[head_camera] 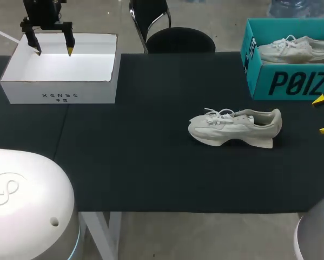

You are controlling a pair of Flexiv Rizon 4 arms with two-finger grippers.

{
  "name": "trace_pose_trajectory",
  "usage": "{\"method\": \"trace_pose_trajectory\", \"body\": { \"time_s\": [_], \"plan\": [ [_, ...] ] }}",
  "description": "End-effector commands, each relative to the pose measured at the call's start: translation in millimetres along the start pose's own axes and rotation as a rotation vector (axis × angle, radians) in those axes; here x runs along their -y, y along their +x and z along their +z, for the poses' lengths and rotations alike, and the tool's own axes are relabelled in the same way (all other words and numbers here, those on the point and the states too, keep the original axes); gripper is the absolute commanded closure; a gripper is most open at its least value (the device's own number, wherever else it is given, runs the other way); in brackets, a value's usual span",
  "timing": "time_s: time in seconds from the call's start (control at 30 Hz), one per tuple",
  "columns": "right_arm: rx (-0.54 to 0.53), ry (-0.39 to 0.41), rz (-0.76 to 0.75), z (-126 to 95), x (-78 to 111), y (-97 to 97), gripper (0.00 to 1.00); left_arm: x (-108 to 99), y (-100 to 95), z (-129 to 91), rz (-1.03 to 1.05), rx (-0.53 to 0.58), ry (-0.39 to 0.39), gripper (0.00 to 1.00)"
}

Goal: Take the shoe out of the shoebox, open the shoe tongue, remove and reinsert the insole, then place the shoe into the shoebox

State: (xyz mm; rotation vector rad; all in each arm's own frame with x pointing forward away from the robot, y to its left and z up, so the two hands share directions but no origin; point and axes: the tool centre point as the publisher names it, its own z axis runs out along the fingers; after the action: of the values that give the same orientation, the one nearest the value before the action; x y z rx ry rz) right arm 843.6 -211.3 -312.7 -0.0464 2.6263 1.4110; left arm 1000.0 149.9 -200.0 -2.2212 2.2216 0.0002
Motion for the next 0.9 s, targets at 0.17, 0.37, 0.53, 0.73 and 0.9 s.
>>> {"method": "trace_pose_trajectory", "body": {
  "time_s": [0.17,0.37,0.53,0.73,0.9],
  "plan": [
    [0.065,-0.034,0.114,22.6,17.7,-0.7,0.0,0.0,0.0,0.0,0.0,0.0,0.0,0.0],
    [0.1,-0.035,0.185,34.2,22.0,-2.1,0.0,0.0,0.0,0.0,0.0,0.0,0.0,0.0],
    [0.119,-0.028,0.223,46.1,29.6,-3.4,0.0,0.0,0.0,0.0,0.0,0.0,0.0,0.0],
    [0.125,-0.028,0.25,69.0,40.4,-3.2,0.0,0.0,0.0,0.0,0.0,0.0,0.0,0.0],
    [0.104,-0.019,0.268,88.4,47.0,-4.5,0.0,0.0,0.0,0.0,0.0,0.0,0.0,0.0]
  ]
}}
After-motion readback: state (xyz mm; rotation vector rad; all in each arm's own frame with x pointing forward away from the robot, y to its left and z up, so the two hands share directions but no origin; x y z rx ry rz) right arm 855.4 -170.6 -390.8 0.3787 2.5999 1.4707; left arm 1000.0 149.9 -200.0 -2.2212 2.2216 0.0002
